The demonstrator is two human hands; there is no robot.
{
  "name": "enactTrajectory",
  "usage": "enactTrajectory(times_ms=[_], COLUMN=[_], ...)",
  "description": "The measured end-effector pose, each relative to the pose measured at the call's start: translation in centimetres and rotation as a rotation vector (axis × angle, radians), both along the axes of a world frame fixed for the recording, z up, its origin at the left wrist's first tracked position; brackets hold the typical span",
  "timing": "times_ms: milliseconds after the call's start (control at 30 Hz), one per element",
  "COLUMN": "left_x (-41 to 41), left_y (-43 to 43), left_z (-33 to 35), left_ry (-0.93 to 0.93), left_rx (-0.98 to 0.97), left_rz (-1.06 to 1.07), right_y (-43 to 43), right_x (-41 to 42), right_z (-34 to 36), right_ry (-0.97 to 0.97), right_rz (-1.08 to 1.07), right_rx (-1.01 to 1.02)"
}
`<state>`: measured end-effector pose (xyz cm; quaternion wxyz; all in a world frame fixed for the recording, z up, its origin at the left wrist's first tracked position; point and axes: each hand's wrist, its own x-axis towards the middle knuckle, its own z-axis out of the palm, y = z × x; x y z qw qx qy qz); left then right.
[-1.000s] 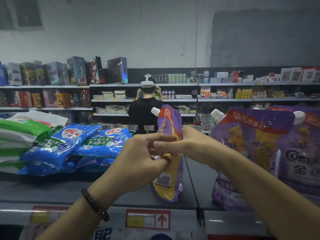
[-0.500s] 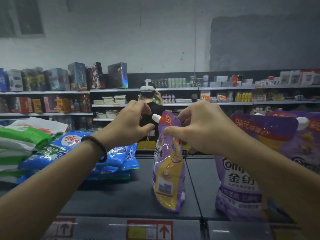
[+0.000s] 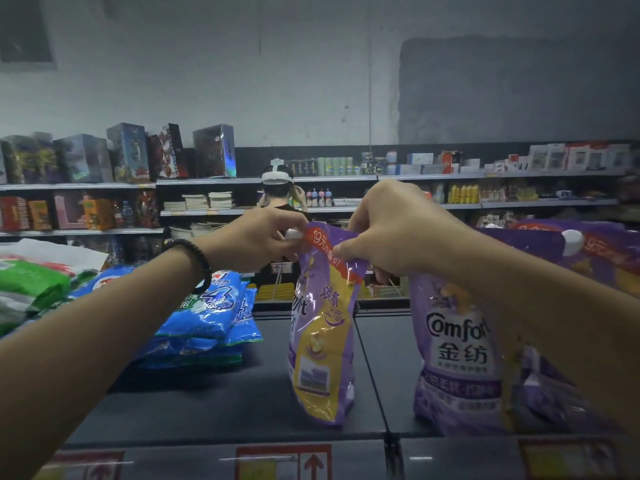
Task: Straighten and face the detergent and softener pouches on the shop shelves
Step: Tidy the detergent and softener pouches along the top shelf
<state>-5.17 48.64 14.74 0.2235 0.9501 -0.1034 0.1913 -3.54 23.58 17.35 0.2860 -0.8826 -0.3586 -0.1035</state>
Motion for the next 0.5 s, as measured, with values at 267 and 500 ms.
enactTrajectory(times_ms=[267,500], left_x=[-0.2,-0.7], left_y=[1.0,1.2], left_z=[1.4,3.0], left_ry=[-0.005,0.032], left_rx=[0.14,0.16], left_rz=[0.028,0.078], right_y=[0.7,1.2], right_x=[1.0,2.6], right_z=[2.0,3.2], right_ry=[-0.104,-0.155], right_rz=[-0.054,-0.091], right_rx=[-0.095,-0.114])
